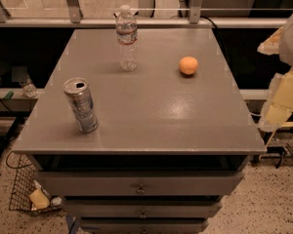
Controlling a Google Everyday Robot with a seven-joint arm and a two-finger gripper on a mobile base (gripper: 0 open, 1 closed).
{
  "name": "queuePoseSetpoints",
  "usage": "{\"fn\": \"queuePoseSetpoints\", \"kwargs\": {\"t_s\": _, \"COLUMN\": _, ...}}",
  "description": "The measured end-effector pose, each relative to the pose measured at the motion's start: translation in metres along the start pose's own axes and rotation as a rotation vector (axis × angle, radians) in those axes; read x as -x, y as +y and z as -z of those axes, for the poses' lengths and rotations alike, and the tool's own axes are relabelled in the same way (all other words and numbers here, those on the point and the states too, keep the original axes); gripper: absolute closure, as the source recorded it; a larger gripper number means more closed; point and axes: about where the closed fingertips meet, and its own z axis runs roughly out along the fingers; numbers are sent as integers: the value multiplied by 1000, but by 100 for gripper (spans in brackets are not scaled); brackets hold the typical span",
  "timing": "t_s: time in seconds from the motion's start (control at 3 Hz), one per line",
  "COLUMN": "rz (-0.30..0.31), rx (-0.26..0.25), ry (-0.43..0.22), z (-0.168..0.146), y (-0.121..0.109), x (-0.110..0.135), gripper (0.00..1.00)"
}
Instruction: Knock redbull can over
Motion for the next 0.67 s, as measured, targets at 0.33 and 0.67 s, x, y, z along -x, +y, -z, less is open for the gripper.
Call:
{"fn": "queuePoseSetpoints", "kwargs": {"t_s": 0.33, "rz": 0, "rx": 0, "ry": 0, "z": 0, "y": 0, "x": 0, "gripper": 0}}
{"fn": "queuePoseSetpoints", "kwargs": {"t_s": 0.67, "rz": 25, "rx": 23, "ry": -52, "z": -8, "y": 1, "x": 16, "gripper": 0}}
